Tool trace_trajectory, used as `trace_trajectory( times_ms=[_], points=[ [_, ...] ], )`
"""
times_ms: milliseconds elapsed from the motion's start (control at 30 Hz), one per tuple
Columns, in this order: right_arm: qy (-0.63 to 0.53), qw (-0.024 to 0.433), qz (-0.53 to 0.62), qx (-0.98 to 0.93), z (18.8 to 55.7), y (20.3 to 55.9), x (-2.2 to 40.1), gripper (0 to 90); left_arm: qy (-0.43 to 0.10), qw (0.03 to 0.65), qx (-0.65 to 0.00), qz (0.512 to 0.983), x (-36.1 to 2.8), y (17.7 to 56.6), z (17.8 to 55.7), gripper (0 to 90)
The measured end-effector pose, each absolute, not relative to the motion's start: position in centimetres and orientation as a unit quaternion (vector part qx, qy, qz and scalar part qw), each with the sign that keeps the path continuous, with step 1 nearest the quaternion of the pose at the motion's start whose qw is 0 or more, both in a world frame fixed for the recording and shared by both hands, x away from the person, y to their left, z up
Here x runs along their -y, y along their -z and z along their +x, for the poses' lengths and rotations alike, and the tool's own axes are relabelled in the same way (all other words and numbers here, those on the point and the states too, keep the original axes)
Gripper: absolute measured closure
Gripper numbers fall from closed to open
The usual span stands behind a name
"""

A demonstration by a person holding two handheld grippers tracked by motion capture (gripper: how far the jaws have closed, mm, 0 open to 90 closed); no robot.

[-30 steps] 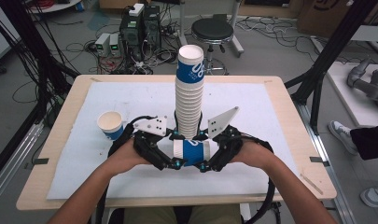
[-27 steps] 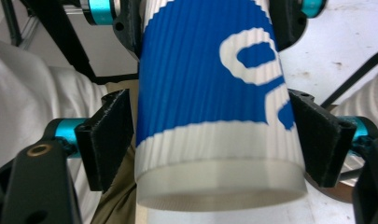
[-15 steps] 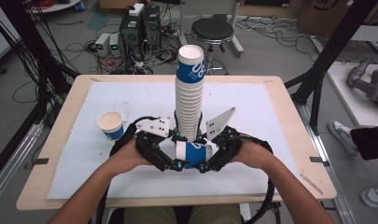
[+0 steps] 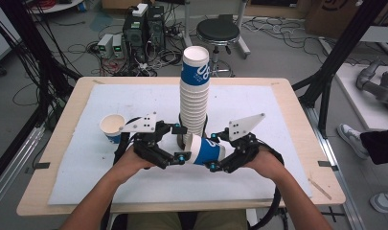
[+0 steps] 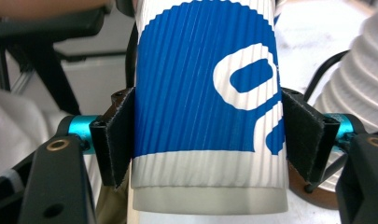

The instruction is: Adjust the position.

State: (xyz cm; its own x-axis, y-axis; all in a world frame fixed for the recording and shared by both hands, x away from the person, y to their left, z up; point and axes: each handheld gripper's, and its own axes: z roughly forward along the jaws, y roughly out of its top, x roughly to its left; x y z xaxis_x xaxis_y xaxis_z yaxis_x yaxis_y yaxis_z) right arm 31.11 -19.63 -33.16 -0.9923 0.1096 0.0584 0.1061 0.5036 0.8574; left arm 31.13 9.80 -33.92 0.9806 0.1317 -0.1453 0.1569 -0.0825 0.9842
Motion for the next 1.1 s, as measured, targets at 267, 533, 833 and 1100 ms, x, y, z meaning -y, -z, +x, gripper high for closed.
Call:
trace_trajectory(
  times_ms=[267, 533, 833, 1100],
  points=[
    [-0.577, 0.001, 0.082, -0.812, 30.9, 34.8, 20.9, 27.4, 0.016, 0.693, -0.096, 0.715, -9.9, 33.9, 31.0, 14.2],
    [-0.627, -0.006, 0.082, -0.775, 30.7, 35.9, 21.0, 27.4, 0.03, 0.698, -0.096, 0.709, -8.9, 34.2, 31.1, 13.7],
    [-0.633, -0.02, 0.077, -0.77, 30.4, 36.4, 20.6, 27.4, 0.047, 0.695, -0.091, 0.711, -8.2, 34.3, 31.2, 14.2],
    [-0.625, -0.022, 0.078, -0.776, 30.5, 36.6, 20.7, 28.4, 0.048, 0.682, -0.091, 0.724, -8.2, 34.3, 31.3, 20.7]
  ],
)
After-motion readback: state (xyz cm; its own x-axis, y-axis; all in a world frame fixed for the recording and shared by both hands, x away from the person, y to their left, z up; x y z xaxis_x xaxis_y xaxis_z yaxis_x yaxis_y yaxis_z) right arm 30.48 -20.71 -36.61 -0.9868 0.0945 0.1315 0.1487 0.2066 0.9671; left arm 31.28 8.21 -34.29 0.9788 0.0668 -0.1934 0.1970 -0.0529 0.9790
